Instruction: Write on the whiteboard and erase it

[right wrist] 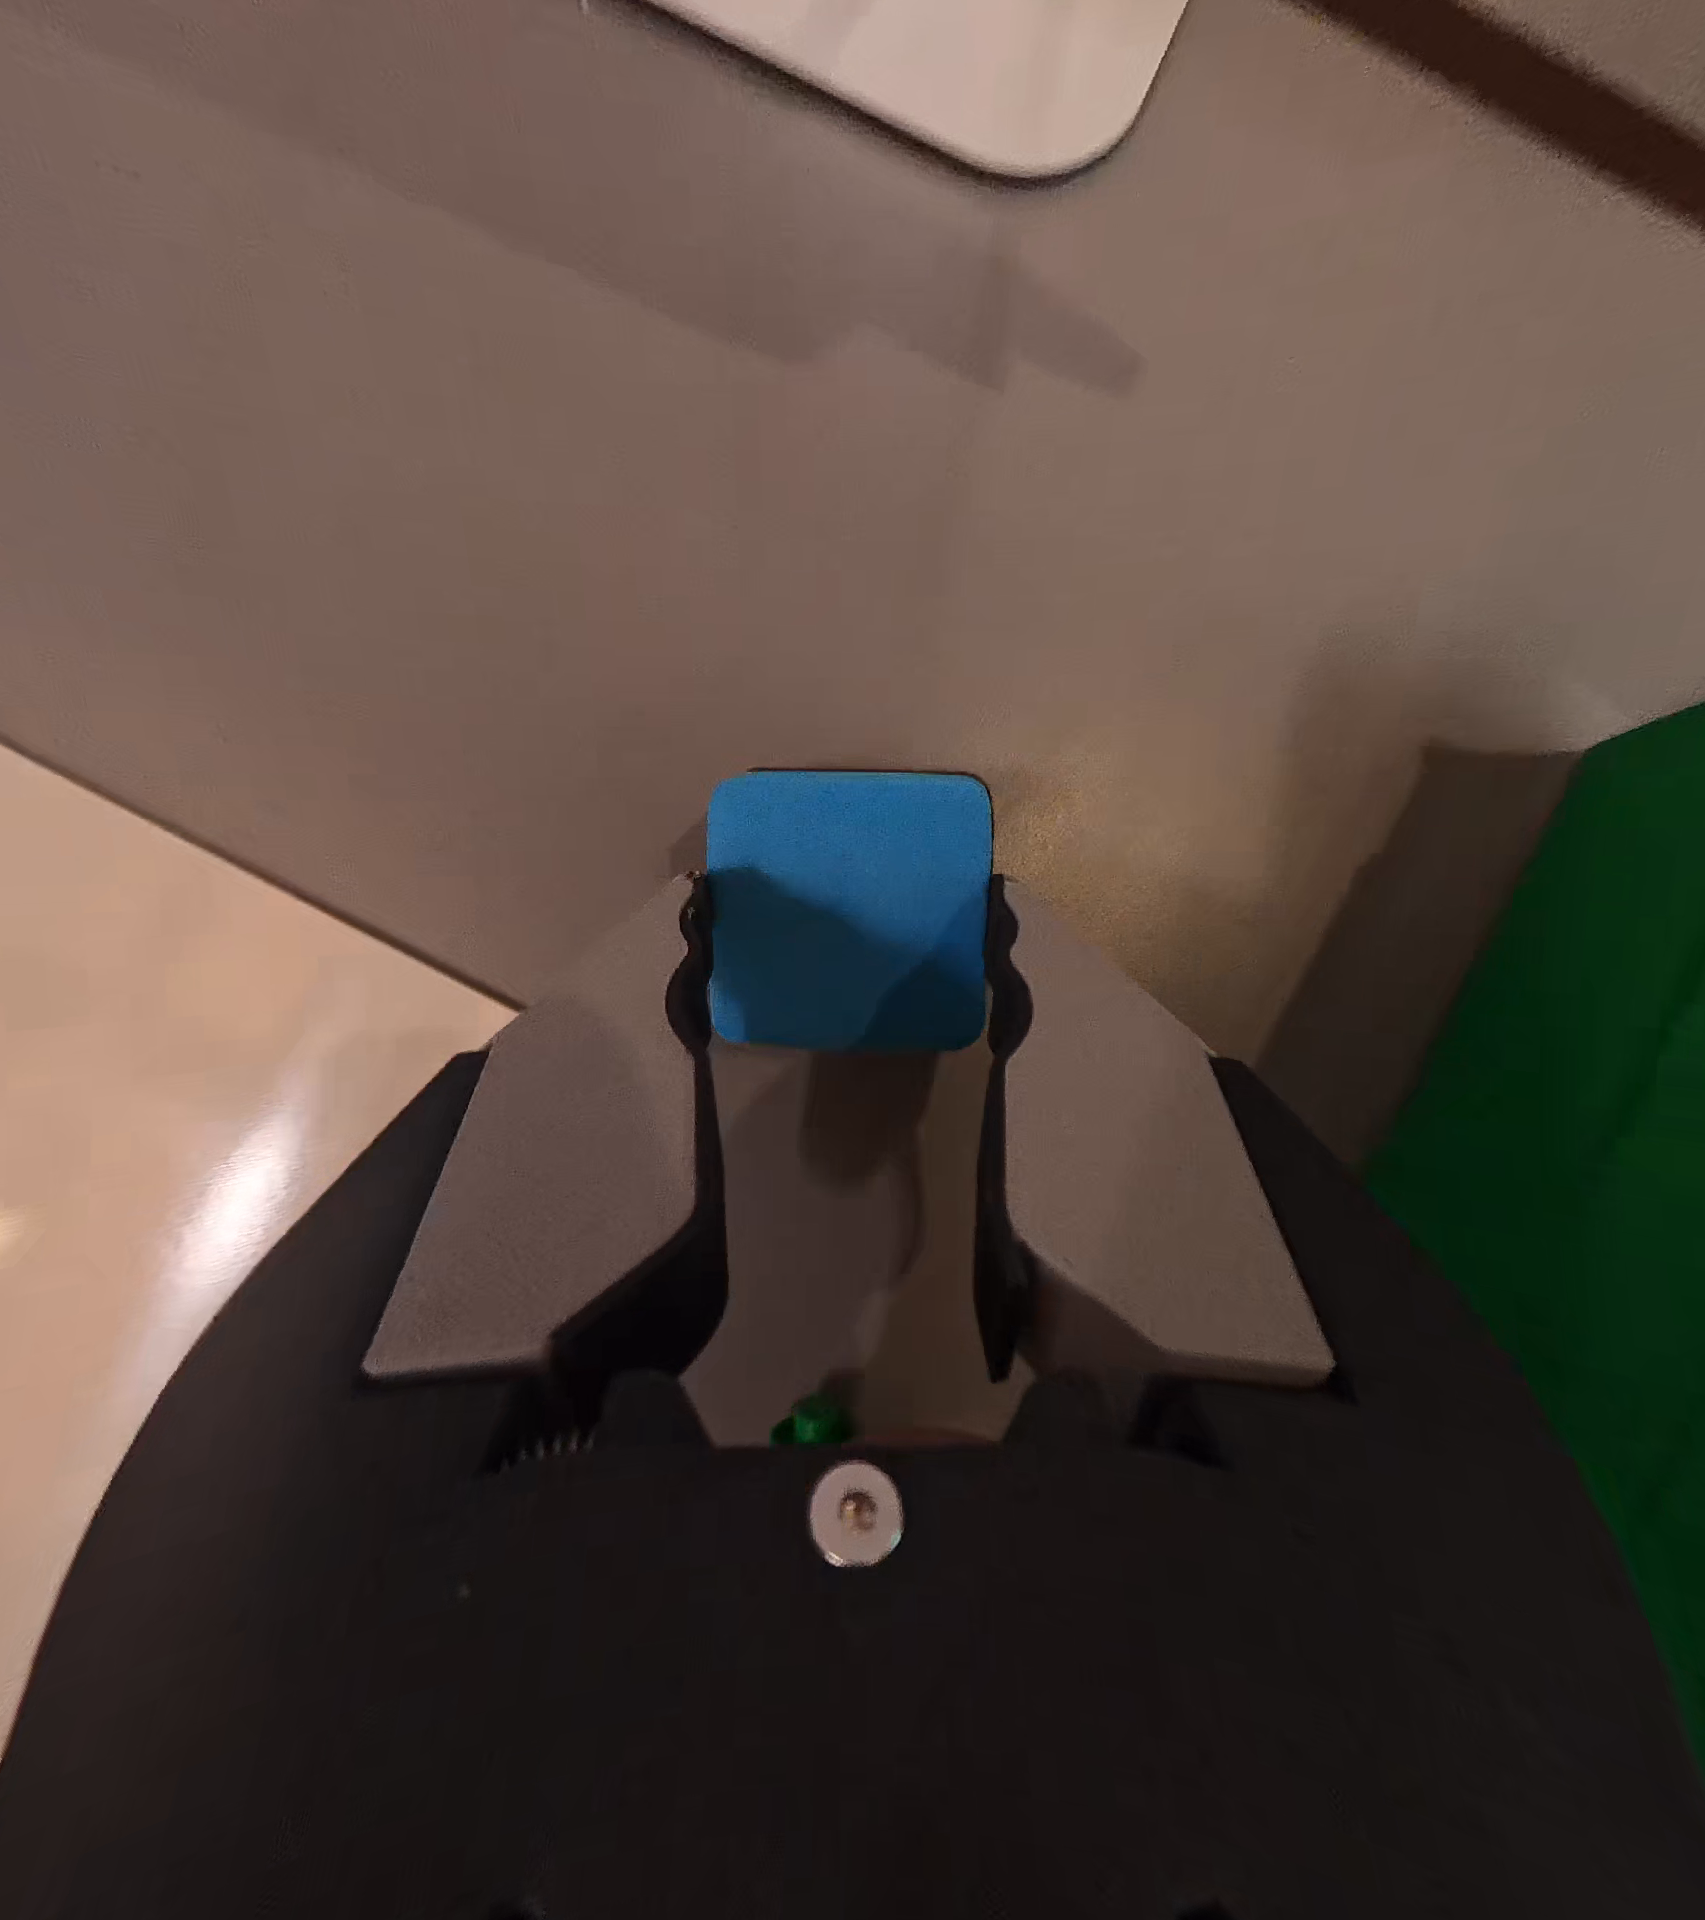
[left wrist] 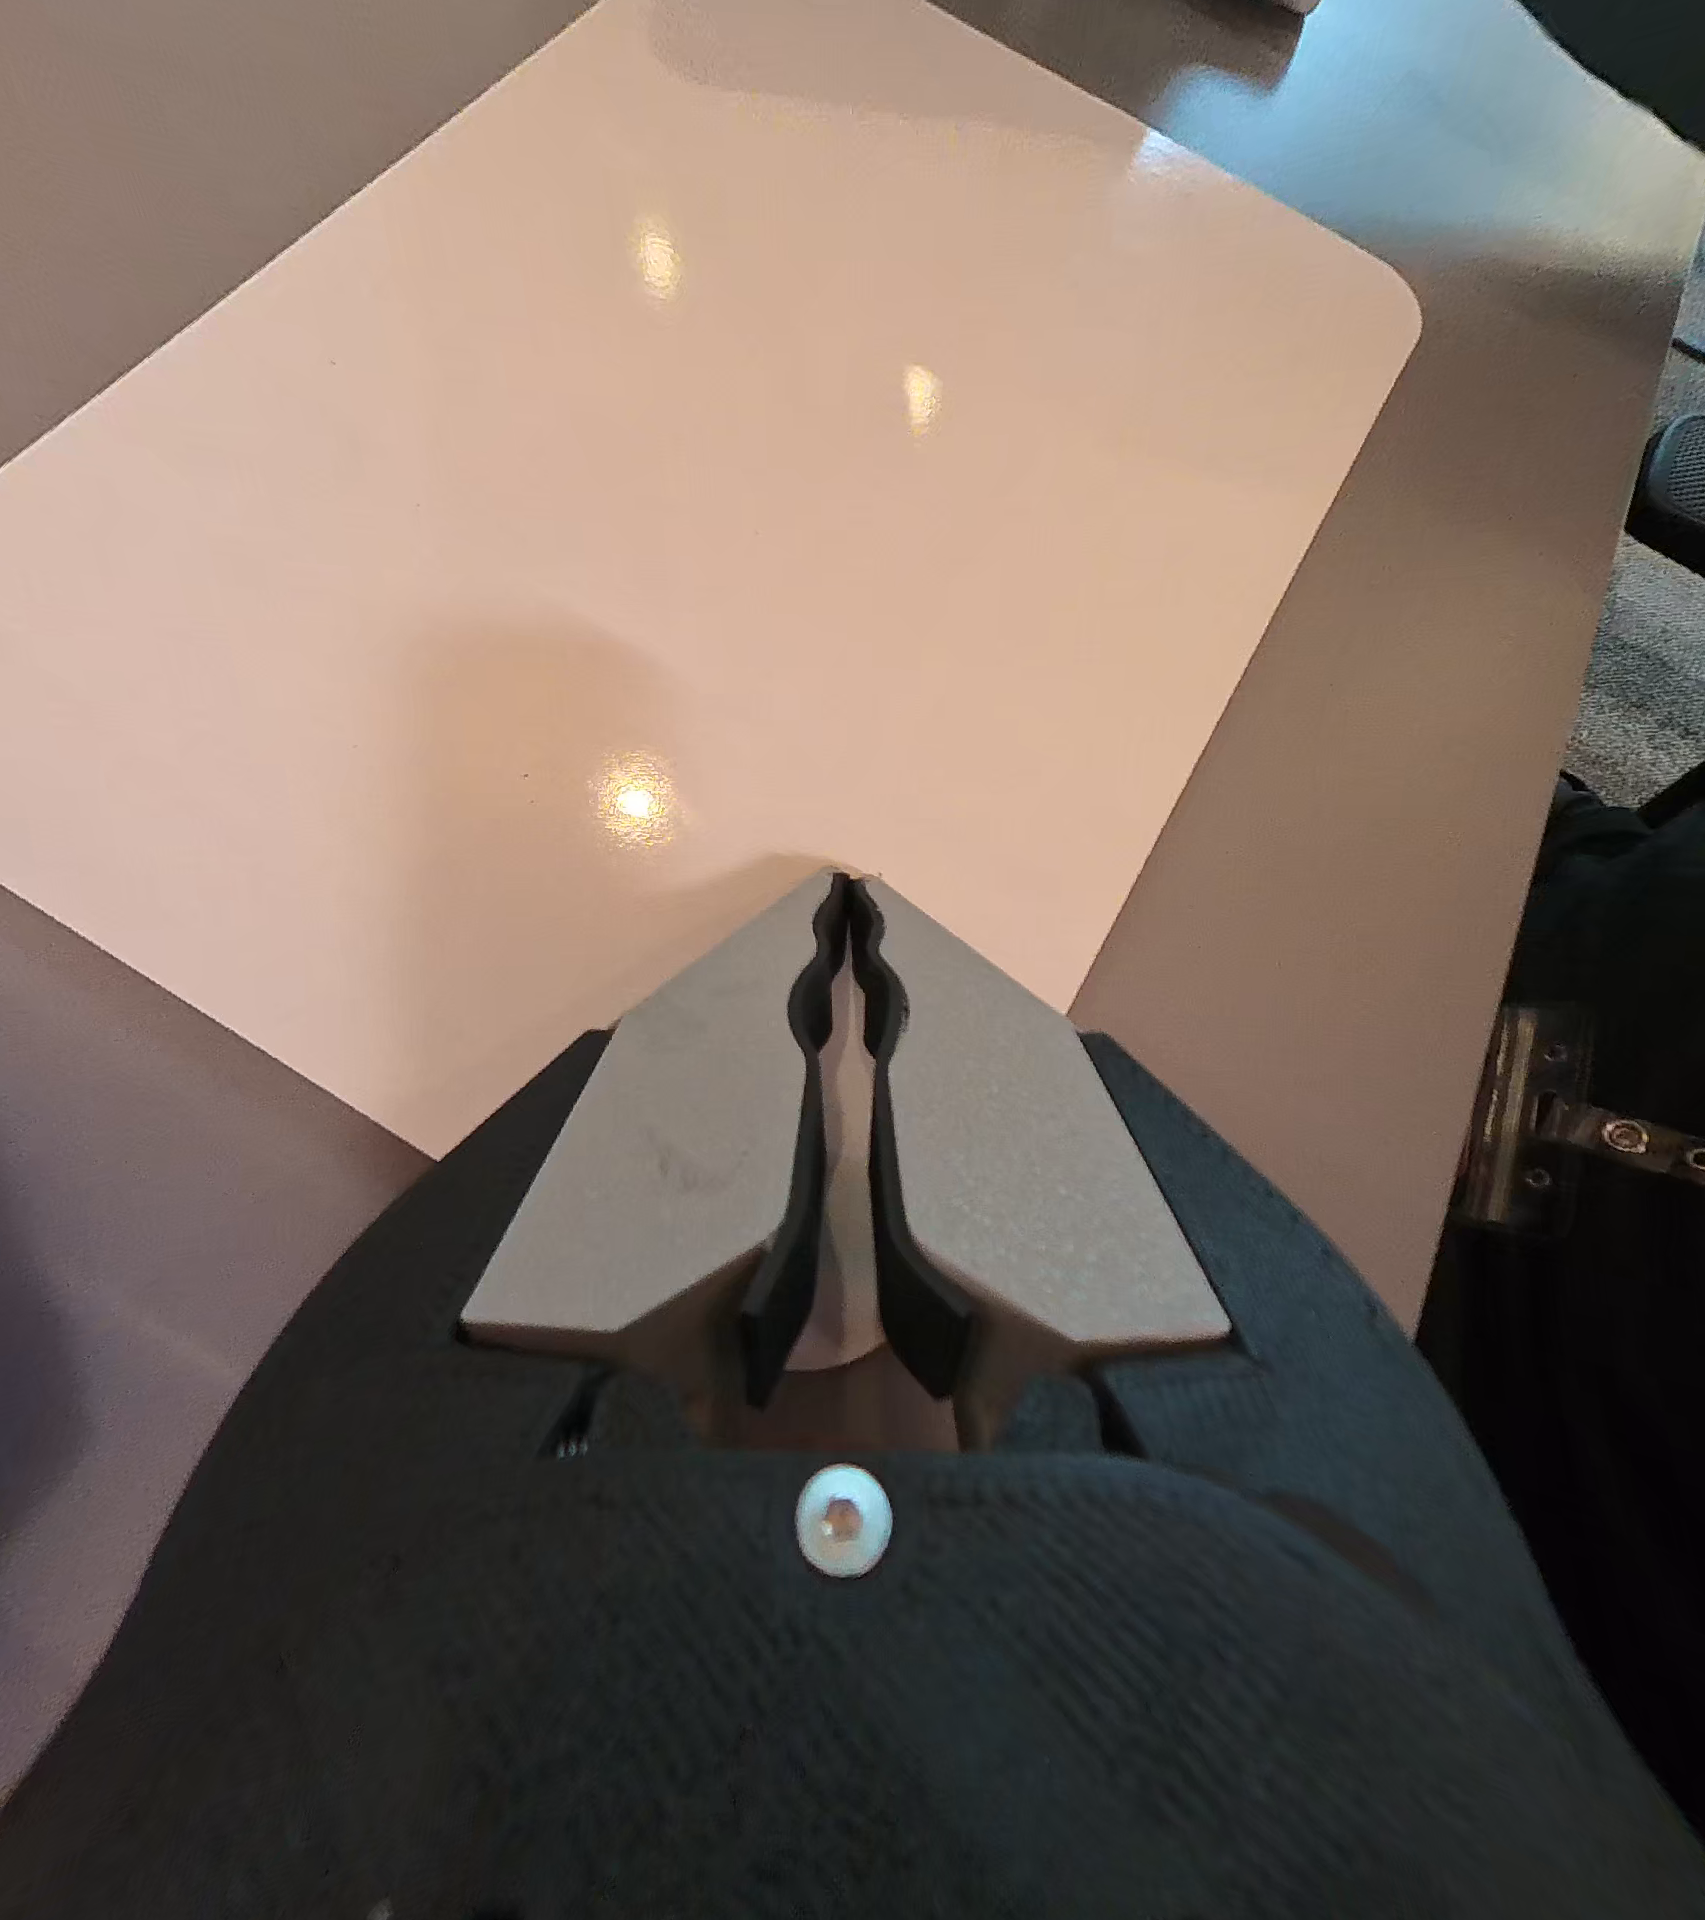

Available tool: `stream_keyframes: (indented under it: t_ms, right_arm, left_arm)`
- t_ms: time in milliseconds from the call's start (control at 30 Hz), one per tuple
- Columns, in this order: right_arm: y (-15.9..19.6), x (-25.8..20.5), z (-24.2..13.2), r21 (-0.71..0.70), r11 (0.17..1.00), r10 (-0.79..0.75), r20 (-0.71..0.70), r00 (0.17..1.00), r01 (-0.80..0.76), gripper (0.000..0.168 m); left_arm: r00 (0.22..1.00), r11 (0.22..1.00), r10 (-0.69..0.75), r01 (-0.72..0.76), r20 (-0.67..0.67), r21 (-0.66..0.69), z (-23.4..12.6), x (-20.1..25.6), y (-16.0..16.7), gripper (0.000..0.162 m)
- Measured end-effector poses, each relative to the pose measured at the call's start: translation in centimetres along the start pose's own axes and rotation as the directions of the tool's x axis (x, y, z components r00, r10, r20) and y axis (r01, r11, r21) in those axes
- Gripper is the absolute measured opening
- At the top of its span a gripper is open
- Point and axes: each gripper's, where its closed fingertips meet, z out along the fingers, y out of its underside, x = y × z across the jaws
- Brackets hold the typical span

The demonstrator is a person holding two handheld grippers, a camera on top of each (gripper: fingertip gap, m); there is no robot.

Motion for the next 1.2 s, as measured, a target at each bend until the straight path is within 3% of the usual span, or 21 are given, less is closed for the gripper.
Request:
stream_keyframes:
  t_ms: [167, 333, 467, 700, 800, 833, 867, 1200]
  right_arm:
    - [0.8, 1.1, 0.5, -0.005, 1.000, 0.015, -0.058, 0.998, -0.016, 0.057]
    - [0.5, -1.7, -5.5, 0.187, 0.981, -0.050, -0.033, 0.998, 0.056, 0.055]
    - [6.5, -3.5, -8.5, 0.071, 0.993, -0.095, 0.050, 0.994, 0.091, 0.057]
    - [14.4, -1.7, -8.9, -0.006, 0.997, -0.077, -0.072, 0.994, 0.077, 0.058]
    - [14.8, -1.6, -8.7, 0.062, 0.997, -0.036, -0.047, 0.998, 0.038, 0.047]
    - [14.9, -2.2, -8.6, 0.078, 0.996, -0.039, -0.007, 0.999, 0.040, 0.025]
    - [14.9, -2.8, -8.6, 0.104, 0.993, -0.058, 0.036, 0.998, 0.054, 0.016]
    - [14.3, -3.7, -10.0, 0.216, 0.976, -0.056, 0.177, 0.983, 0.016, 0.016]
  left_arm:
    - [1.000, 1.000, -0.001, 0.001, 0.008, 0.001, 0.0, 0.0, 0.0, 0.000]
    - [1.000, 1.000, 0.007, -0.007, -0.031, -0.005, 0.3, 1.6, 0.0, 0.000]
    - [0.999, 1.000, 0.016, -0.016, -0.033, -0.005, 0.2, 2.0, 0.2, 0.000]
    - [0.999, 1.000, 0.024, -0.024, -0.031, -0.004, 0.2, 2.1, 0.1, 0.000]
    - [0.999, 1.000, 0.019, -0.019, -0.034, -0.003, 0.1, 2.1, 0.1, 0.000]
    - [0.999, 1.000, 0.015, -0.015, -0.037, -0.003, 0.1, 2.1, 0.1, 0.000]
    - [0.999, 1.000, 0.012, -0.012, -0.043, -0.003, 0.1, 2.1, 0.1, 0.000]
    - [0.998, 1.000, -0.008, 0.008, -0.063, -0.003, 0.1, 2.2, 0.1, 0.000]
